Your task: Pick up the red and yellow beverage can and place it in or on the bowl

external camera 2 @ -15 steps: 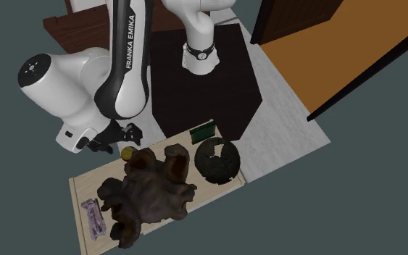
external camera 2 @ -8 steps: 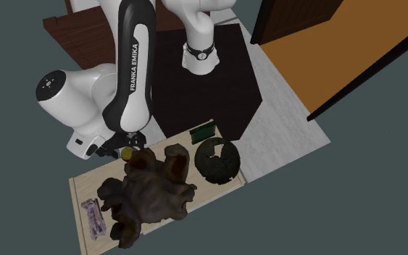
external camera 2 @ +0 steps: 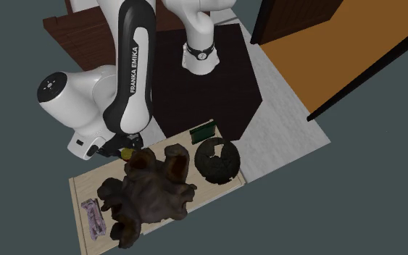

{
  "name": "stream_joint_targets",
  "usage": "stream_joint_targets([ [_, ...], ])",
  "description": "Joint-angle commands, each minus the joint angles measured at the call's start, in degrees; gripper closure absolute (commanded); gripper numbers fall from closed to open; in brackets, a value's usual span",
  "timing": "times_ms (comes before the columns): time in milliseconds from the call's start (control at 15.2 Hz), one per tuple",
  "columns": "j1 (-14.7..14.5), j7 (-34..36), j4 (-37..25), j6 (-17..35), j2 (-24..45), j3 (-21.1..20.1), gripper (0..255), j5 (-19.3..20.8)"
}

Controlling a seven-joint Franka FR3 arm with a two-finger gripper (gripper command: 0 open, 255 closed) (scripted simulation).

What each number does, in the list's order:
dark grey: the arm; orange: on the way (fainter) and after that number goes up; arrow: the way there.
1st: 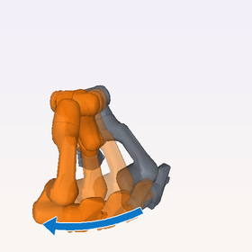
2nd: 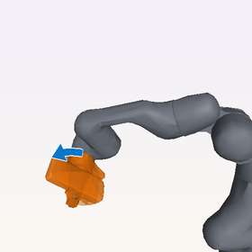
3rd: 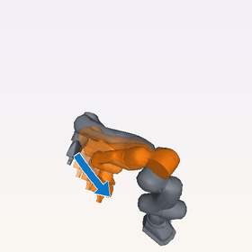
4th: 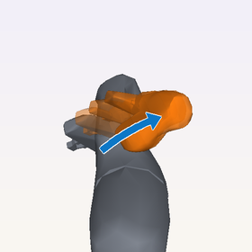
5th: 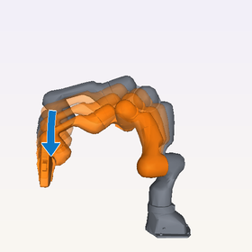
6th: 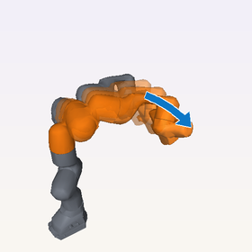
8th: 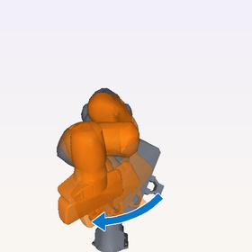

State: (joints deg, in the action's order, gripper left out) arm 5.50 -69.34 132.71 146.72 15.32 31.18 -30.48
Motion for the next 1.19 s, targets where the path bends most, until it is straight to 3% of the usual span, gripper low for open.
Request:
stream_joint_targets([
  [0,0.0,0.0,0.01,0.0,0.0,0.0,255,0.0],
  [528,0.01,-0.01,0.0,0.0,0.01,-0.01,255,-0.01],
  [1122,-2.34,6.55,-0.11,-4.7,-6.57,3.38,255,8.39],
])
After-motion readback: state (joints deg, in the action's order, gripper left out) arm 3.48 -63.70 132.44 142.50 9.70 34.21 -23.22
